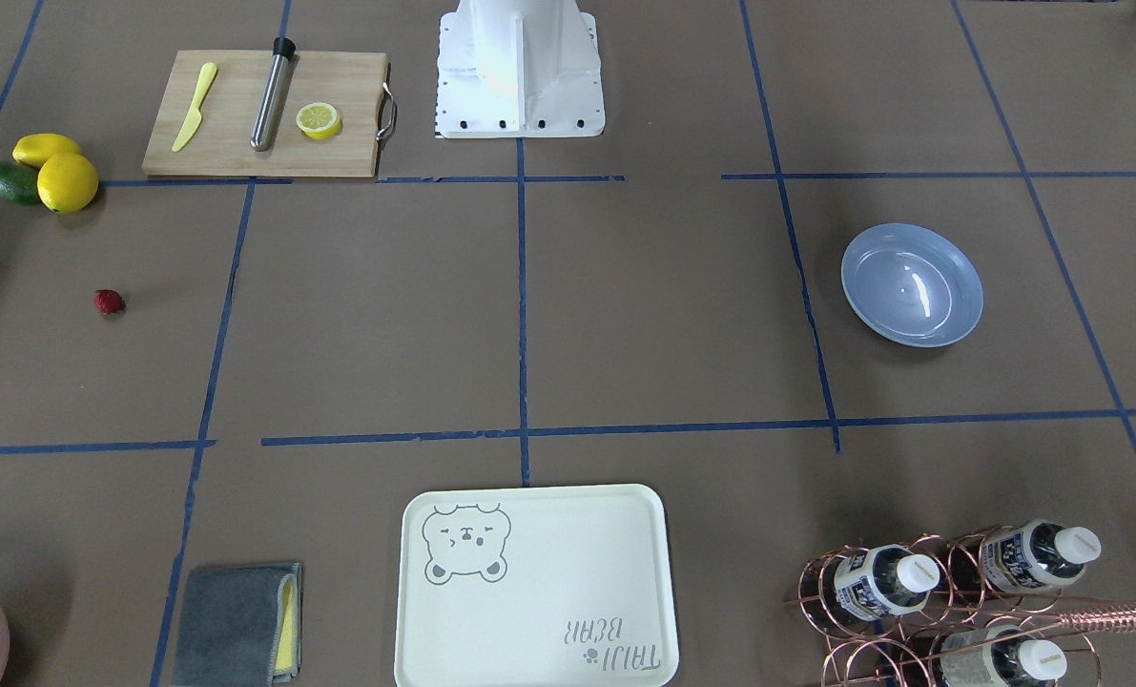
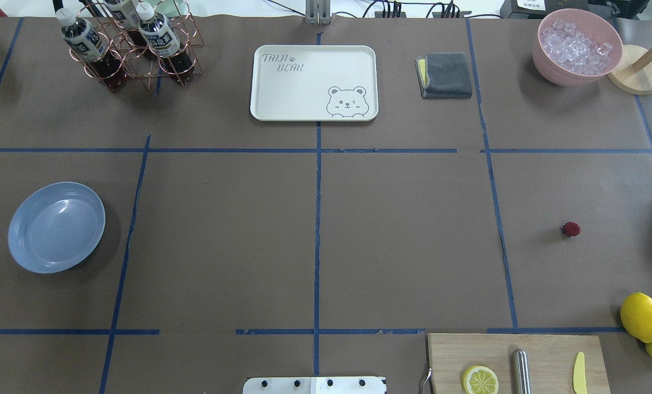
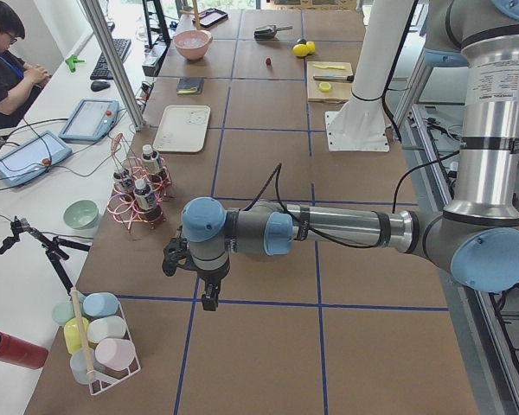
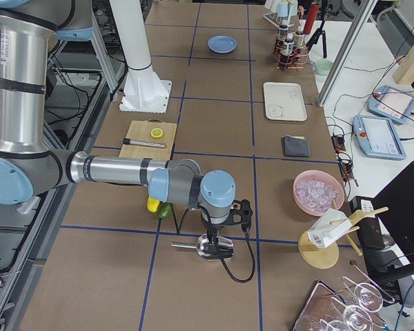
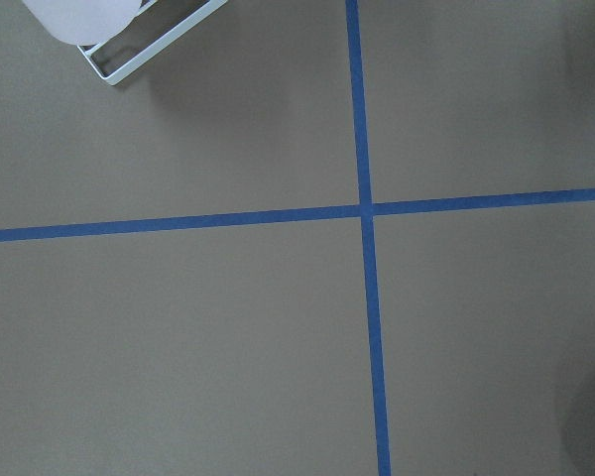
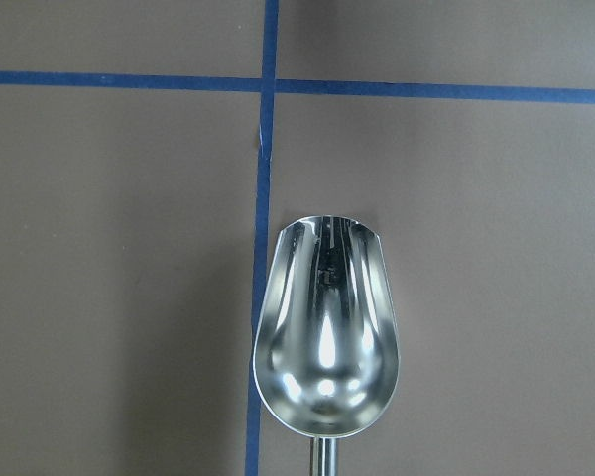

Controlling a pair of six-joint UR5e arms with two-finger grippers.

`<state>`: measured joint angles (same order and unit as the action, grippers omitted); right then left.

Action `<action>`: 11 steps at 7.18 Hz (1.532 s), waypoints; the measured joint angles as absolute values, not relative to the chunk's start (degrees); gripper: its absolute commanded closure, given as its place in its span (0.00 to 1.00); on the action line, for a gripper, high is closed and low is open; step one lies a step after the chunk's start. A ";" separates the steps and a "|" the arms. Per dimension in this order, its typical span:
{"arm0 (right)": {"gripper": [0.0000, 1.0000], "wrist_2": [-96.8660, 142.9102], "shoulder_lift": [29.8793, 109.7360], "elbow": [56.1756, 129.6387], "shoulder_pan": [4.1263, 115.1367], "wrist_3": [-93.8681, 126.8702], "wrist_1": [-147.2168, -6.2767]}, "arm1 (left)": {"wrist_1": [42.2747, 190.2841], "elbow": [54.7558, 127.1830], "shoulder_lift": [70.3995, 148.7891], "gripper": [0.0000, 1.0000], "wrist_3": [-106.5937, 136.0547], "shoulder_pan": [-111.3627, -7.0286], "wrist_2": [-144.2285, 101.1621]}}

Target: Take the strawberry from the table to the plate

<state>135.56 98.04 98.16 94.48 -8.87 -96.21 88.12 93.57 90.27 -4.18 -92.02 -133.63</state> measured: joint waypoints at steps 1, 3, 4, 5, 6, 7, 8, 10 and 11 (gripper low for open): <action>0.00 135.56 97.59 98.06 94.48 -8.55 -96.19 | 88.22 93.64 90.27 0.00 -4.20 -92.01 -133.59; 0.00 135.70 96.56 97.96 94.48 -8.14 -96.23 | 89.27 93.45 90.29 0.00 -4.24 -91.44 -133.48; 0.00 135.74 96.16 98.21 94.48 -7.78 -96.22 | 91.39 93.35 90.01 0.00 -3.73 -90.45 -133.51; 0.00 135.76 95.32 98.41 94.48 -6.86 -96.18 | 94.22 93.41 89.33 0.00 -1.76 -89.47 -133.62; 0.00 135.89 94.36 98.83 94.48 -5.87 -96.18 | 99.60 93.46 87.72 0.00 2.52 -87.78 -133.87; 0.00 136.18 93.69 99.50 94.47 -5.31 -96.25 | 108.05 93.45 84.87 0.00 9.31 -85.01 -134.12; 0.00 136.74 93.27 99.99 94.43 -4.60 -96.32 | 118.16 93.41 81.55 0.00 18.33 -81.25 -134.24; 0.00 138.11 93.10 99.84 94.35 -3.54 -96.27 | 138.49 93.24 75.15 0.00 37.66 -72.43 -134.25; 0.00 139.24 93.08 99.70 94.33 -3.39 -96.27 | 146.10 93.10 72.80 0.00 45.80 -67.60 -133.92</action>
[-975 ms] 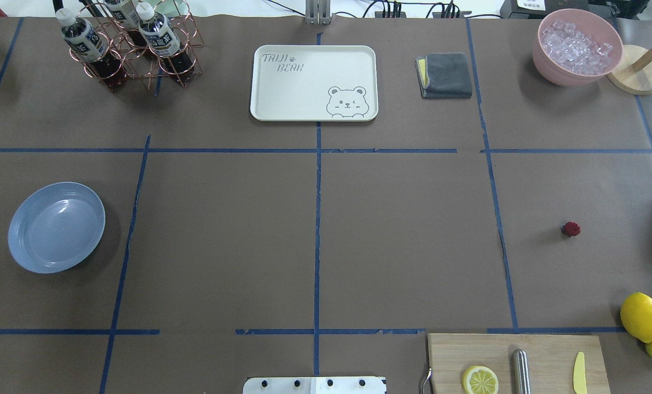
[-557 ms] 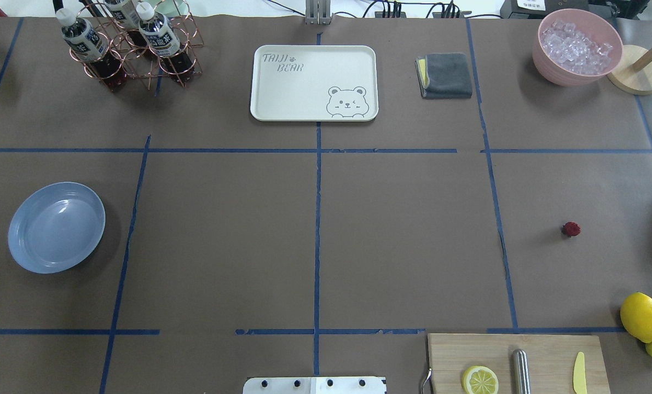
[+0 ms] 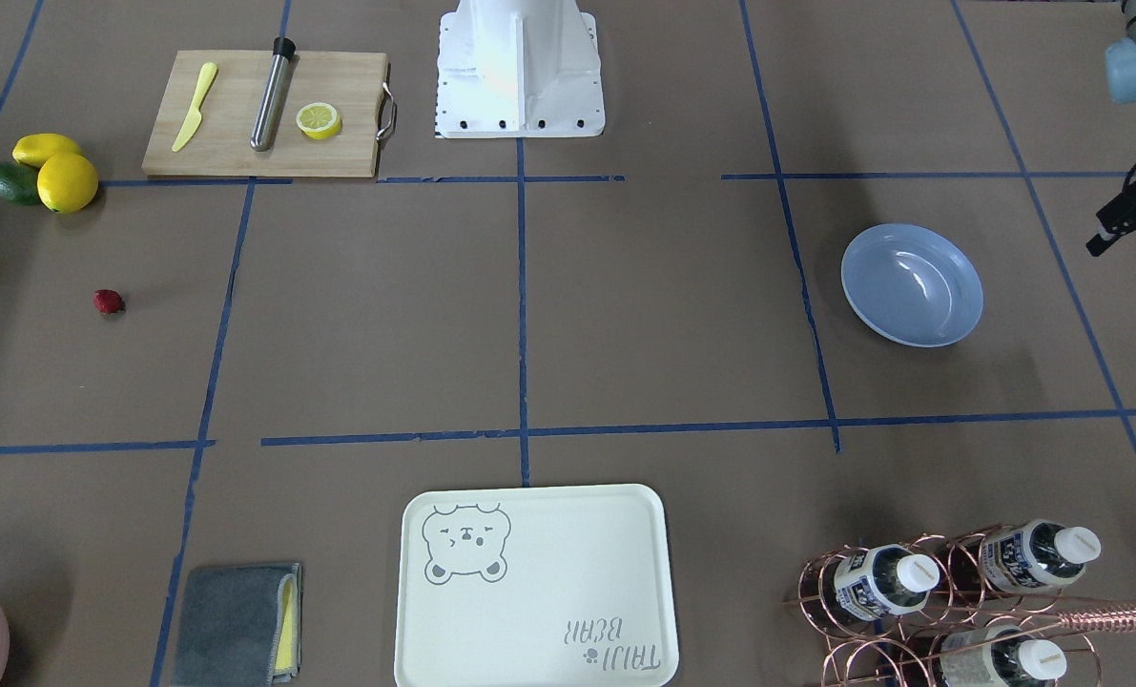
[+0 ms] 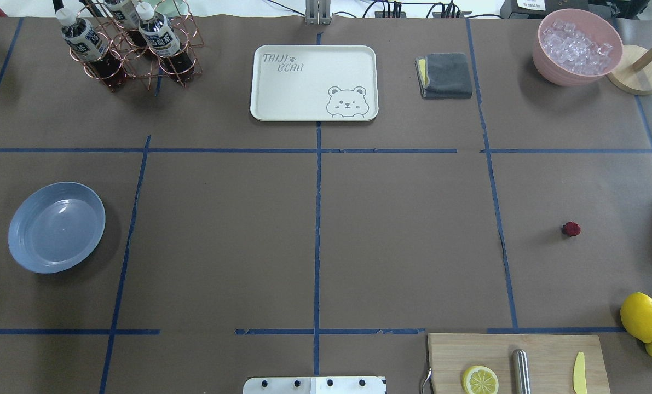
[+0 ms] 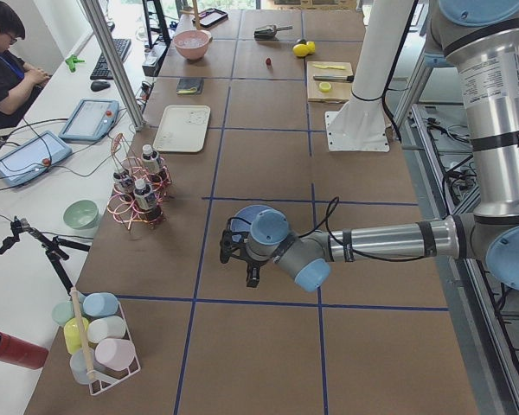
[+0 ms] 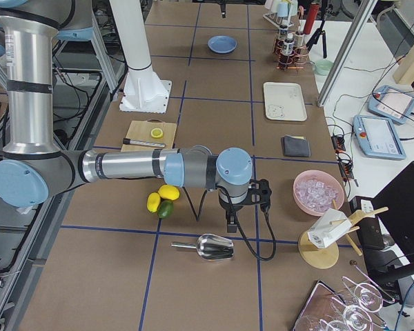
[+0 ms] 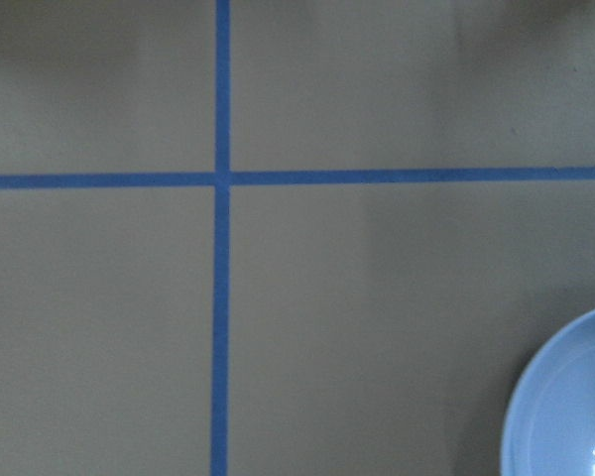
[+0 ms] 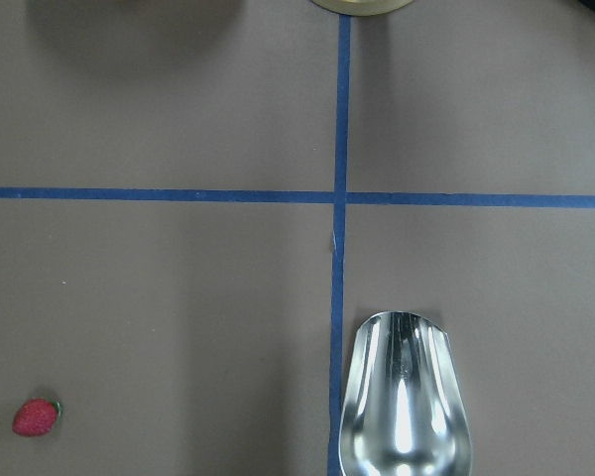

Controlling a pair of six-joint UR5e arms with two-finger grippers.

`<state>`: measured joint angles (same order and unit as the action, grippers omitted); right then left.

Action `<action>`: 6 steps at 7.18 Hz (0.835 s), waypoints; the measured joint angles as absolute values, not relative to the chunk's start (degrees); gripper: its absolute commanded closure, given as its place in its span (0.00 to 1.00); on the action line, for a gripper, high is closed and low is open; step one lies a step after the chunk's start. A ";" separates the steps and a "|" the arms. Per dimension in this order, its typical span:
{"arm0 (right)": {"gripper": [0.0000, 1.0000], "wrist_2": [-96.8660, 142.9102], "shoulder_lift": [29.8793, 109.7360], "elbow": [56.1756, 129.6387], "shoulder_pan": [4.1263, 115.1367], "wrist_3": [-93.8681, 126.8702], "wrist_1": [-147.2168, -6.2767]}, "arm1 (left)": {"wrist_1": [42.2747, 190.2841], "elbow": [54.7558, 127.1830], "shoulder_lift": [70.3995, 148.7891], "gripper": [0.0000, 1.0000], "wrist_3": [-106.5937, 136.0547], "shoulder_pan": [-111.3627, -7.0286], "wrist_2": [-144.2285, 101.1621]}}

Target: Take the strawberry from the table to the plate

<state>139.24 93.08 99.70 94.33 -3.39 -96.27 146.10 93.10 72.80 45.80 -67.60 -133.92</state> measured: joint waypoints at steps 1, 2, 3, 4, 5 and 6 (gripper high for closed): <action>0.00 140.07 93.05 99.70 94.28 -3.30 -96.28 | 151.04 92.98 71.51 0.00 52.70 -62.92 -132.37; 0.00 140.43 93.01 99.72 94.25 -3.25 -96.28 | 153.28 92.88 71.17 0.00 57.34 -59.22 -129.55; 0.00 140.56 92.92 99.77 94.24 -3.20 -96.28 | 154.13 92.50 71.67 0.00 59.99 -56.73 -126.73; 0.00 140.60 92.81 99.81 94.15 -3.18 -96.26 | 154.34 91.11 73.40 0.00 60.99 -55.66 -124.80; 0.00 140.62 92.73 99.86 94.08 -3.17 -96.25 | 154.36 88.65 76.19 0.02 61.30 -55.28 -123.13; 0.00 140.62 92.68 99.97 94.01 -3.14 -96.24 | 154.30 86.08 79.00 0.08 61.39 -55.11 -121.74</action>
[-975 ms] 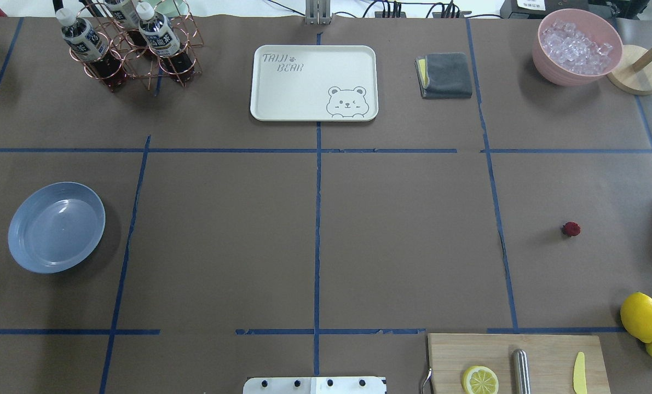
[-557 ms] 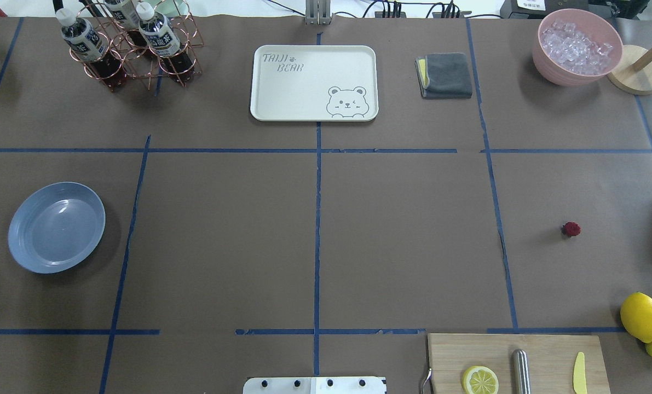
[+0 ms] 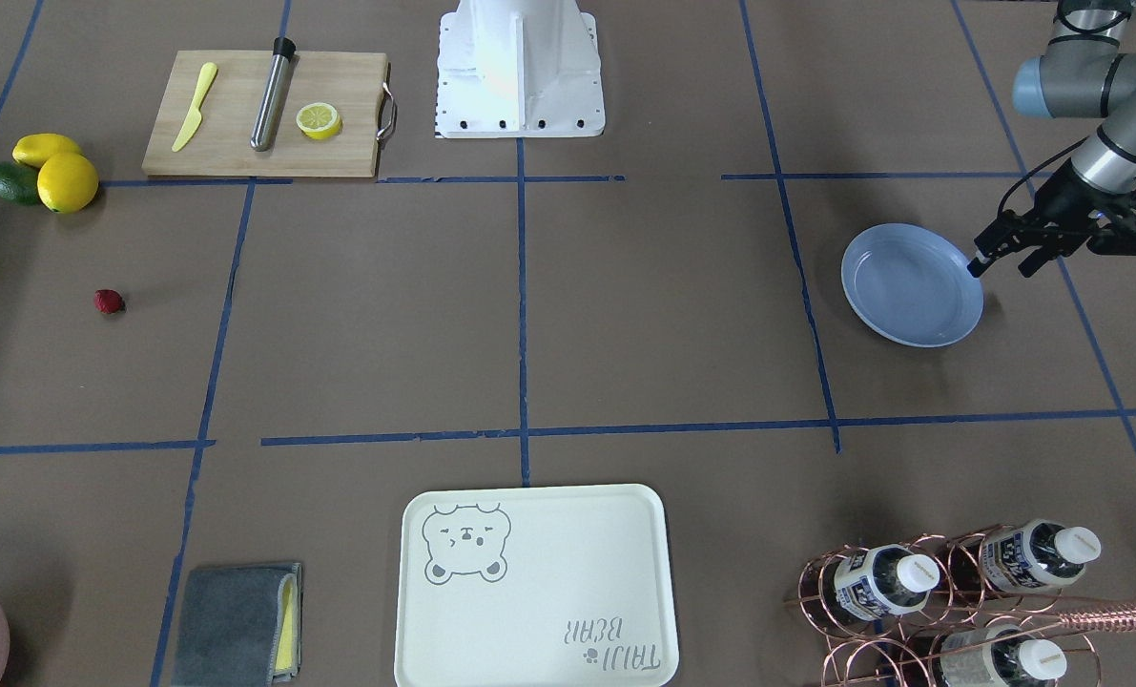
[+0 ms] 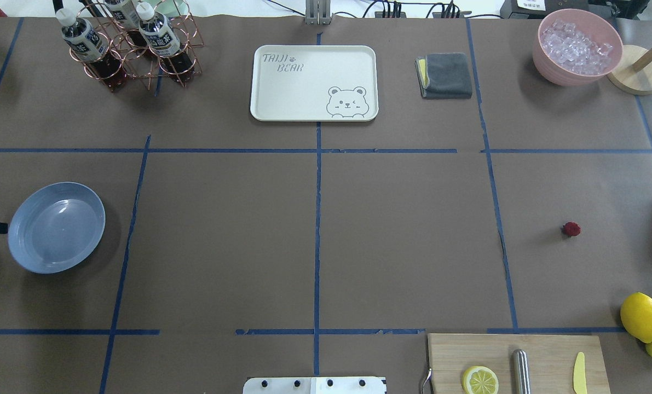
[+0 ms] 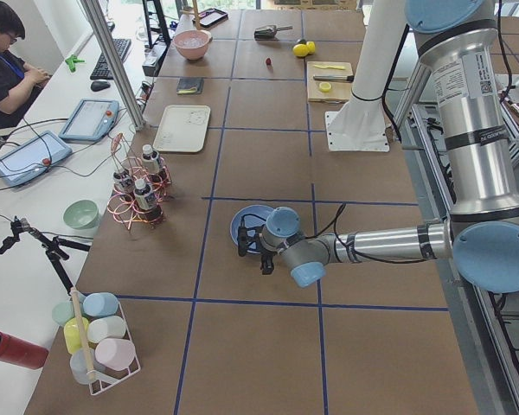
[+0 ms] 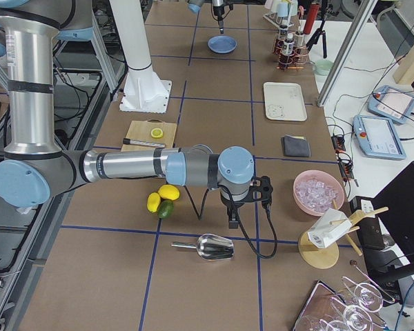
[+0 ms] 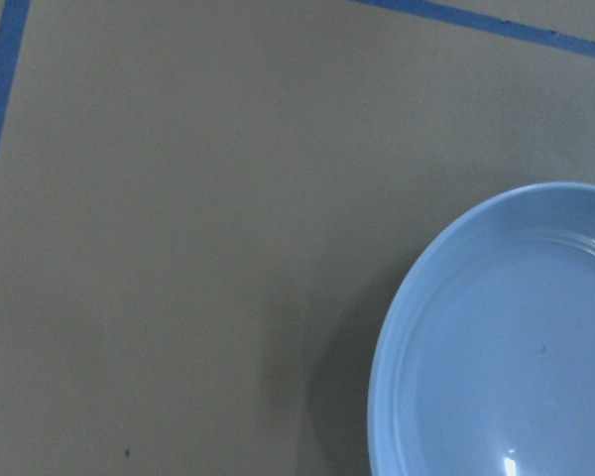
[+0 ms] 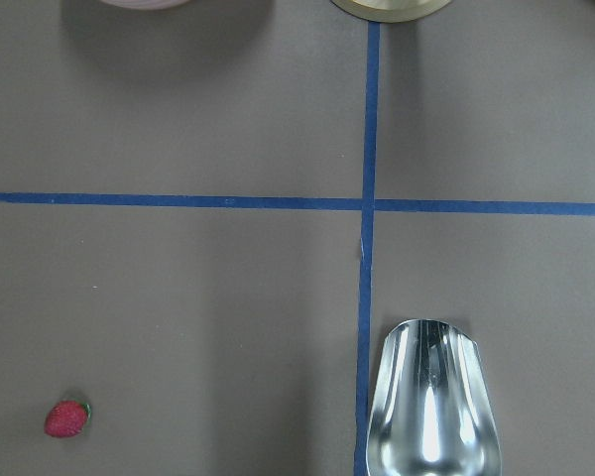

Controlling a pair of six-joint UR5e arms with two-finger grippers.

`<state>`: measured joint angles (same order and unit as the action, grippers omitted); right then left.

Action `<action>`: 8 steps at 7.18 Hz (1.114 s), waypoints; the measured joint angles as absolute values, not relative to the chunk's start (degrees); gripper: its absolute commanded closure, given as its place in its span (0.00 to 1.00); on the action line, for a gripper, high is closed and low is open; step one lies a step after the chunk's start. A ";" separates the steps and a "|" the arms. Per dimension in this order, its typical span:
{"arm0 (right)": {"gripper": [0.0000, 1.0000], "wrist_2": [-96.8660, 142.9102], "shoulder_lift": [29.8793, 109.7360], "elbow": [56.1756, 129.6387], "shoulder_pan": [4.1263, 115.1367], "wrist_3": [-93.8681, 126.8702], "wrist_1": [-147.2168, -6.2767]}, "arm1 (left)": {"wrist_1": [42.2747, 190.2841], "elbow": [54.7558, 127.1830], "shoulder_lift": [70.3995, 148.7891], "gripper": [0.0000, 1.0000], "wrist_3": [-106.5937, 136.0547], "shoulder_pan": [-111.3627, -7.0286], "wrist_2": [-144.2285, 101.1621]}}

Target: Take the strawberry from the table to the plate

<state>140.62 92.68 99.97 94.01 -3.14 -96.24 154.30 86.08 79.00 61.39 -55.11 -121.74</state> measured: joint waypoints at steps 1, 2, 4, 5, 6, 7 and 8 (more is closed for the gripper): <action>0.00 140.64 92.66 100.12 93.99 -3.11 -96.24 | 154.25 84.40 80.76 0.14 61.42 -55.06 -121.01; 0.00 140.68 92.64 100.22 93.96 -3.04 -96.24 | 154.20 83.64 81.50 0.15 61.42 -55.01 -120.74; 0.00 140.71 92.61 100.39 93.96 -2.75 -96.24 | 154.18 83.31 81.84 0.15 61.38 -54.61 -120.62; 0.00 140.71 92.50 100.42 93.95 -2.58 -96.24 | 154.22 83.42 81.82 0.15 61.43 -54.27 -120.69; 0.00 140.71 92.33 100.47 93.96 -2.51 -96.24 | 154.24 83.66 81.66 0.15 61.46 -54.01 -120.85; 0.00 140.71 92.25 100.51 93.96 -2.48 -96.24 | 154.24 83.93 81.39 0.17 61.43 -53.74 -121.05; 0.00 140.74 92.22 100.53 94.01 -2.47 -96.24 | 154.27 84.38 80.90 0.21 61.39 -53.31 -121.21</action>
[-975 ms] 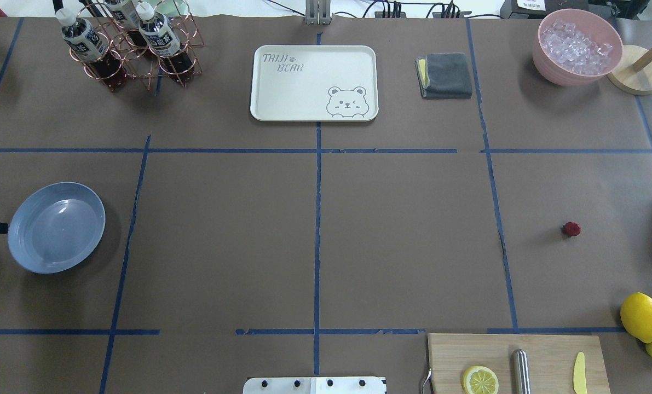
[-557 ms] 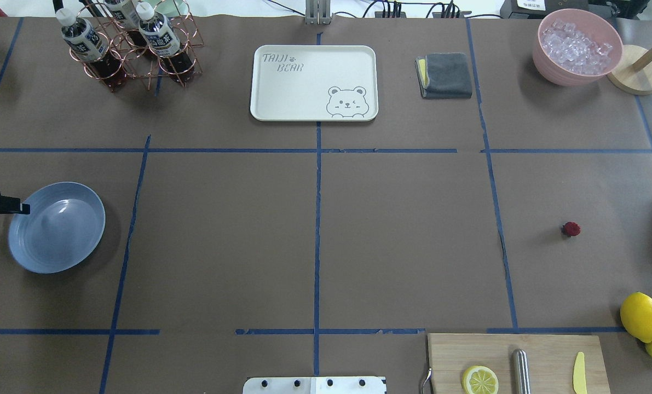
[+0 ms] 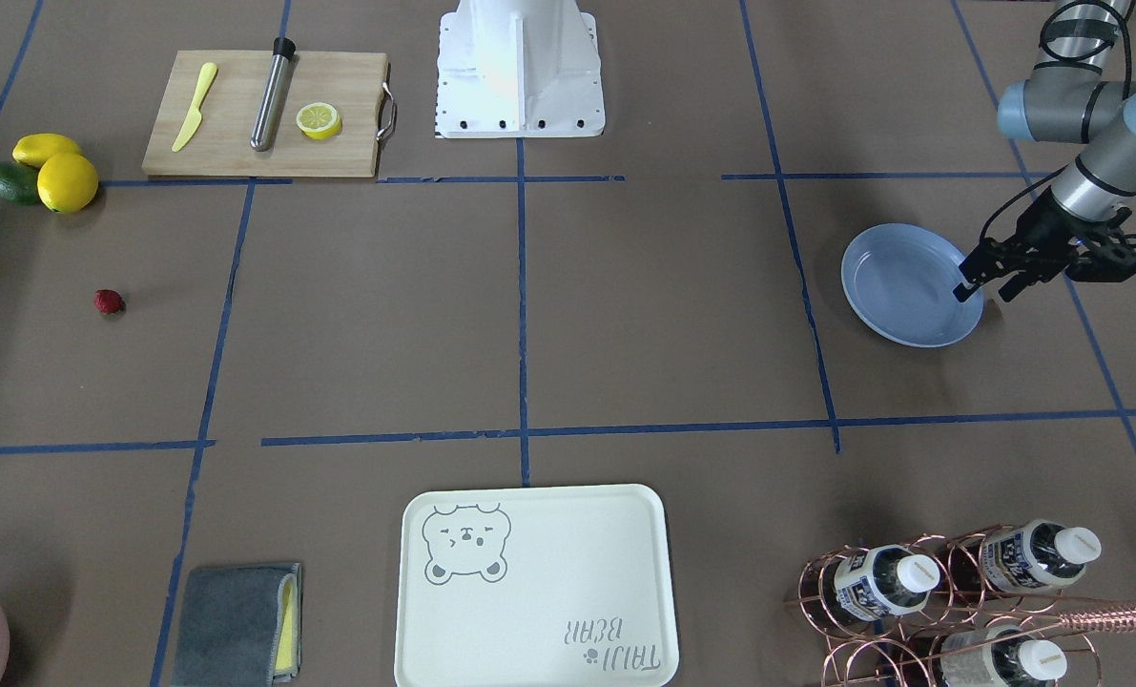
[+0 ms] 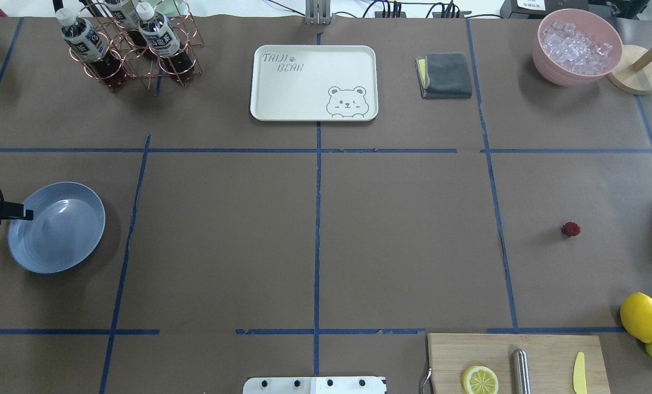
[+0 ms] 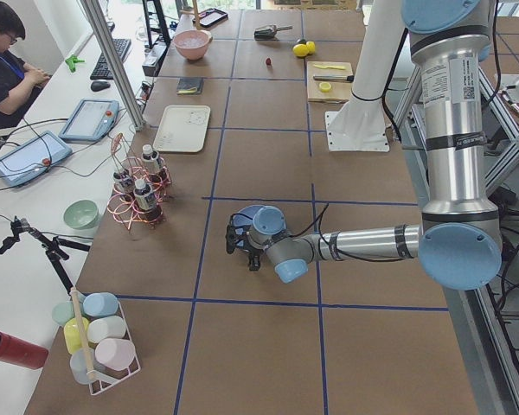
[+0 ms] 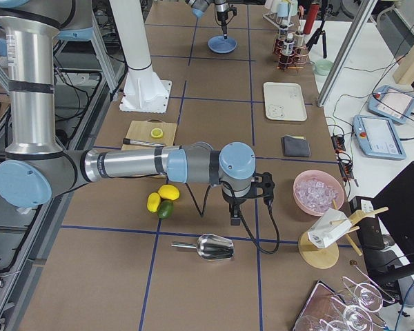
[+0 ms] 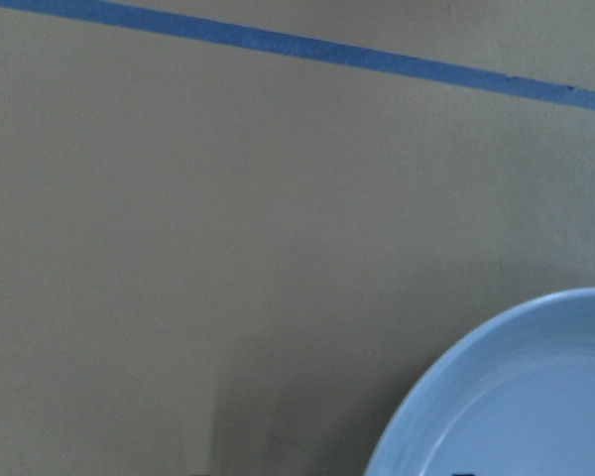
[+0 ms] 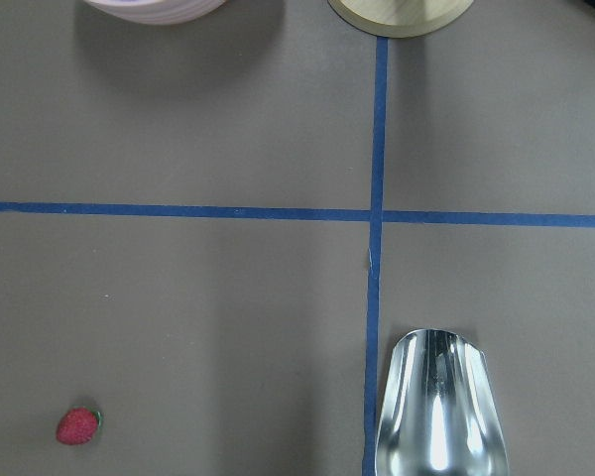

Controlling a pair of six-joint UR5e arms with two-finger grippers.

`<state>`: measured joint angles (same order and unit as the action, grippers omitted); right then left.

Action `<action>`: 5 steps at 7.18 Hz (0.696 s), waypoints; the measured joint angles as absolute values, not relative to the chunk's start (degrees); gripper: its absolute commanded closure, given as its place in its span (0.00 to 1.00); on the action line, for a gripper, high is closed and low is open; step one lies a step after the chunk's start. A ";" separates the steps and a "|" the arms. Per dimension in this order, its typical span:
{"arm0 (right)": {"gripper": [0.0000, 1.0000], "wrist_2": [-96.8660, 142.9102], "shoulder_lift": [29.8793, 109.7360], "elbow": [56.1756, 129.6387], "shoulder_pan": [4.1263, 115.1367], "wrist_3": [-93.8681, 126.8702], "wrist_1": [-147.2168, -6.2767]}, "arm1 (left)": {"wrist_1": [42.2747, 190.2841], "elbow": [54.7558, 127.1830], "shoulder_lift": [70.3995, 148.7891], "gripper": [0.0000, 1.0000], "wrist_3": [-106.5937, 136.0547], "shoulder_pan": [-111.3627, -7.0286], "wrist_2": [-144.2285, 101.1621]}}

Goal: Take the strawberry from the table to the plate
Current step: 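Reach the left gripper to the light-blue plate rim and grasp it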

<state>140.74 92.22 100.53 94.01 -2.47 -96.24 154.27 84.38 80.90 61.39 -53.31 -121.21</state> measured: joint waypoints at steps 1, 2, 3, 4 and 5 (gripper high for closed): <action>0.00 140.77 92.20 100.54 94.03 -2.46 -96.24 | 154.30 85.20 80.07 0.29 61.40 -52.79 -121.34; 0.00 140.83 92.21 100.54 94.03 -2.46 -96.24 | 154.32 86.04 79.27 0.40 61.49 -52.32 -121.41; 0.00 140.91 92.24 100.55 94.04 -2.46 -96.24 | 154.33 86.48 78.79 0.46 61.60 -51.92 -121.45; 0.00 140.95 92.27 100.55 94.04 -2.44 -96.24 | 154.36 86.66 78.59 0.50 61.75 -51.65 -121.46; 0.00 140.97 92.28 100.55 94.04 -2.40 -96.24 | 154.37 86.71 78.55 0.69 61.88 -51.48 -121.45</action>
<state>140.97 92.28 100.55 94.04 -2.40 -96.24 154.37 86.71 78.55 61.88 -51.48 -121.45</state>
